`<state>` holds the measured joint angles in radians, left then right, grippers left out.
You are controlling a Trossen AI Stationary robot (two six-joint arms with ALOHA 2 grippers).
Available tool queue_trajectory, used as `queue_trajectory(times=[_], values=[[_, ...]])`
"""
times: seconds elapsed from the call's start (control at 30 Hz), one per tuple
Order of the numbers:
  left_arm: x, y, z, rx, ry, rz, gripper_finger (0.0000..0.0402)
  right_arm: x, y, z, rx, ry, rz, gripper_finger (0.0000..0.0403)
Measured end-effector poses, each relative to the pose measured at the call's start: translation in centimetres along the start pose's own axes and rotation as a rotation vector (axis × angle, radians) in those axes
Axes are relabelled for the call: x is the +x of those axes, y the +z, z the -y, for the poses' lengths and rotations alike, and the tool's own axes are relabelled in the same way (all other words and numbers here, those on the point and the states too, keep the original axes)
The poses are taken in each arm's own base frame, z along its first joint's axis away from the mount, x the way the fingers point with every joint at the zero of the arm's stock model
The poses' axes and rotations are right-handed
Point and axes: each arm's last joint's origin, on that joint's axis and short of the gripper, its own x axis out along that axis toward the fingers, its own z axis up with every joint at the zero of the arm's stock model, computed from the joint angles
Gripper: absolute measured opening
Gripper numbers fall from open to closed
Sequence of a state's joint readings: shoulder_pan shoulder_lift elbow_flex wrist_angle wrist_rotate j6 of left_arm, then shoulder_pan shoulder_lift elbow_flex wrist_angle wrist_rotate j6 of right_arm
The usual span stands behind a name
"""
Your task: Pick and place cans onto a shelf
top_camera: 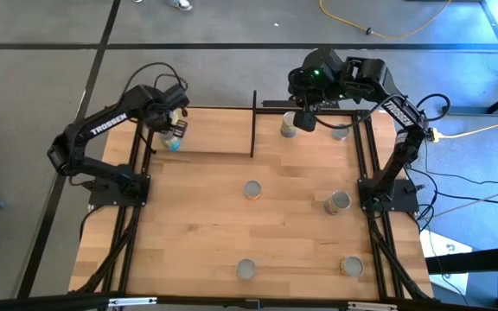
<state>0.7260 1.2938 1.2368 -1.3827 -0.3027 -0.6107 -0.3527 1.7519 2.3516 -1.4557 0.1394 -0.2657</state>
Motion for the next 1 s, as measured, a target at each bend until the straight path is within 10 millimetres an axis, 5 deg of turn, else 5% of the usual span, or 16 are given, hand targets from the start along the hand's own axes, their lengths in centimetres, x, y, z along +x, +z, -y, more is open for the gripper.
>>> queue_trajectory(times=[0.23, 0.5, 1.0], values=[[-1.7, -1.4, 1.6, 0.133, -0.151, -0.080, 0.0001, 0.0, 0.0, 0.0, -0.002, 0.000, -0.001, 0.0010], [-2.5, -3.4, 3.4, 0.227, -0.108, -0.036, 0.0000, 0.0, 0.0, 0.0, -0.004, 0.000, -0.001, 0.0010], [1.3, -5.1, 3.7, 0.245, 0.020, -0.077, 0.0000, 0.0, 0.0, 0.0, -0.004, 0.000, -0.001, 0.0010]])
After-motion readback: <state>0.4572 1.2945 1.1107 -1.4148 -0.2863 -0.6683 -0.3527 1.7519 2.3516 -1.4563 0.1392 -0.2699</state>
